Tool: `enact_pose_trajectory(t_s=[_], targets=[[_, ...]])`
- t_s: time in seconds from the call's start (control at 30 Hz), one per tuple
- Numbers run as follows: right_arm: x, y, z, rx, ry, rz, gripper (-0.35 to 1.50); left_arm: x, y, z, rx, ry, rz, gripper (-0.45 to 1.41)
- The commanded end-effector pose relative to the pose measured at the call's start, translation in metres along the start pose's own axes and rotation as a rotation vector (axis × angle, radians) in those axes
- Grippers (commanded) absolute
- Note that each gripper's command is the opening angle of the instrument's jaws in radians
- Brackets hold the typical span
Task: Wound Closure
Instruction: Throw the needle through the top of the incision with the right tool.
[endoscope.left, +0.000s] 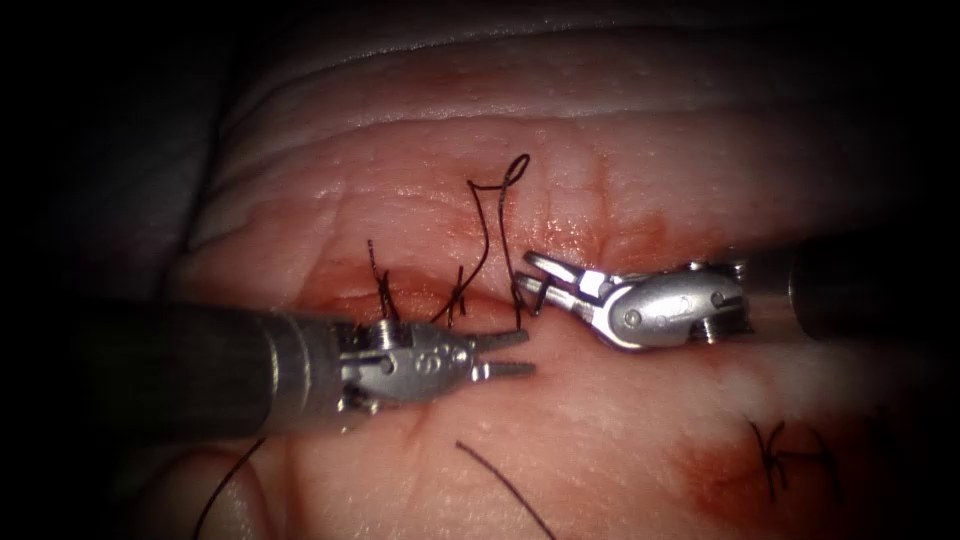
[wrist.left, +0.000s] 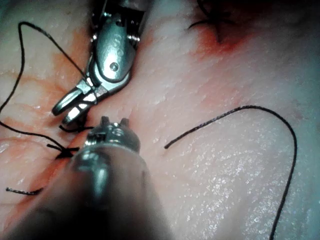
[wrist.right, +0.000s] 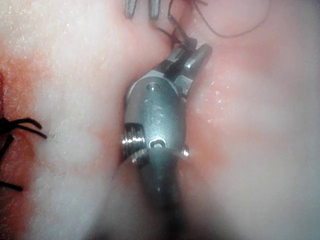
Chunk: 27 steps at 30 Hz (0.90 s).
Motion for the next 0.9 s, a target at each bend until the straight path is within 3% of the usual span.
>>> enact_pose_trajectory(t_s=[0.03,0.4,0.9], targets=[[-0.0004,-0.0008,0.0005,0.008,-0.001,0.019,-0.35,-0.0001,0.0001,0.0007,-0.001,0.0,0.0,0.02],[-0.0011,-0.0017,-0.0005,0.03,-0.031,0.086,-0.35,-0.0001,0.0001,0.0008,-0.001,0.0,0.0,0.0],[0.0001,-0.0023,-0.0001,0.046,-0.041,0.121,-0.35,-0.0002,-0.0001,0.0008,-0.001,0.0,0.0,-0.01]])
